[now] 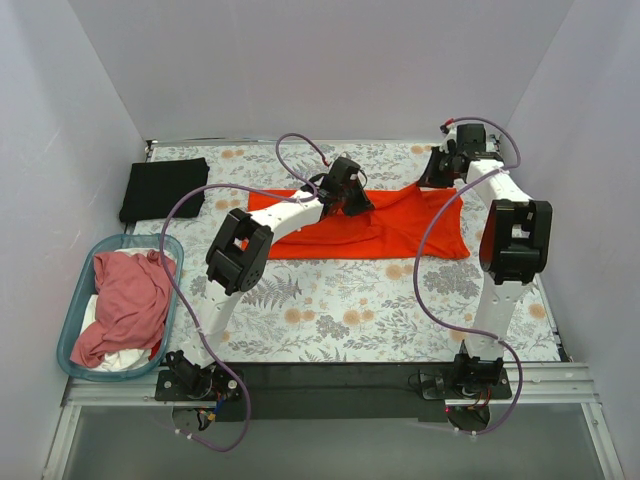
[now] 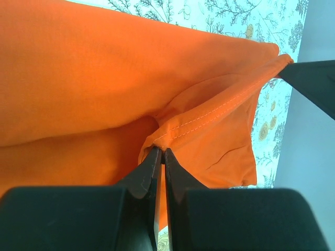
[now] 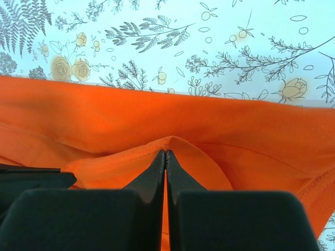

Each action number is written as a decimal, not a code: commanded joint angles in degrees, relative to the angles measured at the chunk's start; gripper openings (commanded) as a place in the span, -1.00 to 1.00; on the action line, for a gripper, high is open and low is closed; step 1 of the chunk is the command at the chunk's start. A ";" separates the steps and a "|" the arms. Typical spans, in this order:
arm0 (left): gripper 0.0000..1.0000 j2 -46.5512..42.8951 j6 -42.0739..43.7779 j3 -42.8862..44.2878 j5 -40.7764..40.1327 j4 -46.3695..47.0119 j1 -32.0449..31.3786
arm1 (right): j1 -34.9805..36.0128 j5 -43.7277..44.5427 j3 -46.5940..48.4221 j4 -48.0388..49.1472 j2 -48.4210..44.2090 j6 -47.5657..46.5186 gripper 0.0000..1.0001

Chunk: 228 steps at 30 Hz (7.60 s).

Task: Fold and stack the t-shirts
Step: Fold the tshirt

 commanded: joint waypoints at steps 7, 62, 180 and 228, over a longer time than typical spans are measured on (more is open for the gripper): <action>-0.39 0.23 3.02 1.23 -0.78 -0.56 0.75 | 0.03 3.20 -0.35 2.51 -0.04 -1.24 -0.54; -0.10 -41.52 -2.08 -59.68 -18.63 -4.87 25.71 | -25.72 -11.03 -59.87 32.65 -25.80 18.53 0.13; 0.09 -54.35 2.40 -51.33 0.44 -25.18 7.33 | 10.22 -13.69 -11.34 19.90 -4.08 8.68 -0.23; 0.19 -53.46 4.43 -55.46 3.52 -26.22 2.77 | 10.65 8.90 -35.67 -0.01 -31.99 5.88 -0.09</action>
